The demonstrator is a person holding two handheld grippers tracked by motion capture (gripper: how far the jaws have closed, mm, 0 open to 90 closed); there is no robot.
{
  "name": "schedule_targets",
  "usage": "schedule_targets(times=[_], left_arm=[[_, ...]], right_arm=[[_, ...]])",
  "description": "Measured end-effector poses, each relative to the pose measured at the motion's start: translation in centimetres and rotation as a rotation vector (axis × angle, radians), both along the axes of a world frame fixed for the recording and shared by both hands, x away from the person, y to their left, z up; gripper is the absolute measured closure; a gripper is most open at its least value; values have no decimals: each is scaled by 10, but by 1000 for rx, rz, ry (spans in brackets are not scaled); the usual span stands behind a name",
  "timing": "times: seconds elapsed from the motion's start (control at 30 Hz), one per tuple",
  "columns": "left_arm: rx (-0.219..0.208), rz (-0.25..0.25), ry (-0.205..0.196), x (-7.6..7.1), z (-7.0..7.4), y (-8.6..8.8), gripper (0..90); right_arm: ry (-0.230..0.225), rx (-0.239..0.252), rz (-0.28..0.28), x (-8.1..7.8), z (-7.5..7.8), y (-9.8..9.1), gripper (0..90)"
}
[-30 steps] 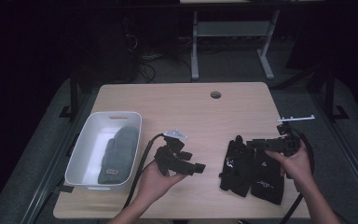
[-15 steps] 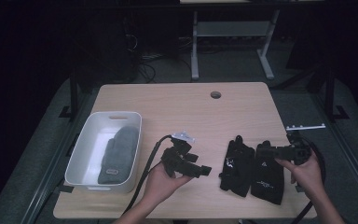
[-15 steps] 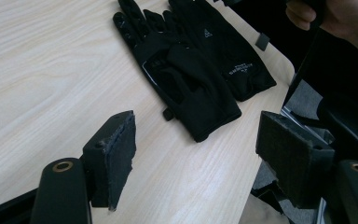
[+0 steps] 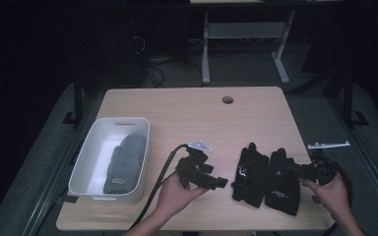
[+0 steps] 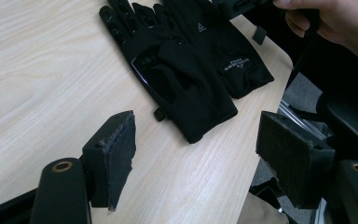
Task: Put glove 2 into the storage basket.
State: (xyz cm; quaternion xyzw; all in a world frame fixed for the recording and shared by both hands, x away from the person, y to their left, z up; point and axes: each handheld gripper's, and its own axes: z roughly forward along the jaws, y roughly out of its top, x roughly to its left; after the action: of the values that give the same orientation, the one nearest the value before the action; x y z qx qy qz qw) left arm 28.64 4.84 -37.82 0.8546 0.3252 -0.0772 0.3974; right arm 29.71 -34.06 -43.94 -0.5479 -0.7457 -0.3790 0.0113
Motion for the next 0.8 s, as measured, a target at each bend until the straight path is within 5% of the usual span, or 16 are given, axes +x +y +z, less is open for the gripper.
schedule_targets(times=[0.37, 0.7, 0.8], left_arm=[[9, -12, 4, -1, -3, -4, 279], [6, -9, 8, -3, -6, -3, 279], [4, -9, 10, -4, -7, -3, 279]], right_arm=[[-2, -111, 8, -7, -14, 3, 506], [-84, -294, 55, -15, -17, 22, 544], [-96, -308, 55, -16, -17, 24, 568]])
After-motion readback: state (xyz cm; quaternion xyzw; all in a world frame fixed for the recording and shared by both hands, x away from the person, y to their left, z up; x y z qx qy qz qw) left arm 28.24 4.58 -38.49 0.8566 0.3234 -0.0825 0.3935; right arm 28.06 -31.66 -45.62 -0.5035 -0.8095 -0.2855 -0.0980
